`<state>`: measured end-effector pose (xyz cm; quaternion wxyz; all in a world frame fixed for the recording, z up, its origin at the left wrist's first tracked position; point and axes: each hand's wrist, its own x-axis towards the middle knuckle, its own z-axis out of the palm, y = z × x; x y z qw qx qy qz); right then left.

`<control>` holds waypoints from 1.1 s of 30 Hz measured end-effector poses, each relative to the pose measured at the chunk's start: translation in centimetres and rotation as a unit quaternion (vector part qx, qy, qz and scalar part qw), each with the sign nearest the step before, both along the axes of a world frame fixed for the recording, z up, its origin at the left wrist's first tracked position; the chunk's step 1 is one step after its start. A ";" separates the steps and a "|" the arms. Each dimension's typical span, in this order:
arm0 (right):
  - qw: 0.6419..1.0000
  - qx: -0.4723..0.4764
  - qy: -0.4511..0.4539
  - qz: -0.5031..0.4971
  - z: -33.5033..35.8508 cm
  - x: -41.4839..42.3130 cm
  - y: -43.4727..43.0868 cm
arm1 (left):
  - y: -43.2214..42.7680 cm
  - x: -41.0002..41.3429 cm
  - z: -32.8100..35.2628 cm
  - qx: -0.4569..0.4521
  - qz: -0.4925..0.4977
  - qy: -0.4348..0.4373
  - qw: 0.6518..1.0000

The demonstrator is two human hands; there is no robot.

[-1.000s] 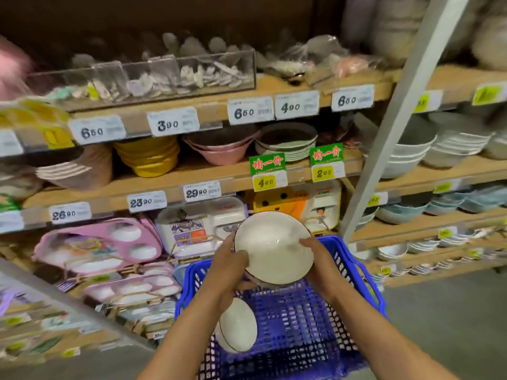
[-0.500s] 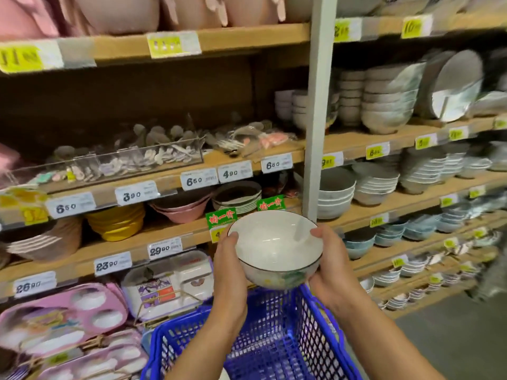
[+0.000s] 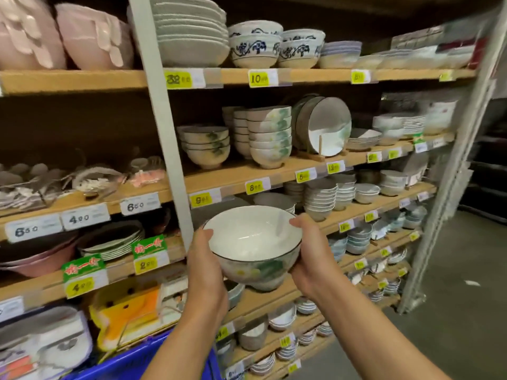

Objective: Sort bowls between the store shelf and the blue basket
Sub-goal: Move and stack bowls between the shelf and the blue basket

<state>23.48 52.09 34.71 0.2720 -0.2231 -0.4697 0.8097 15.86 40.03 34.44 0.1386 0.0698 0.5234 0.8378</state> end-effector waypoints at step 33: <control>0.999 0.038 0.012 0.009 4.9 -26.5 14.8 | 15.3 -22.5 5.0 -0.020 0.111 -0.026 0.993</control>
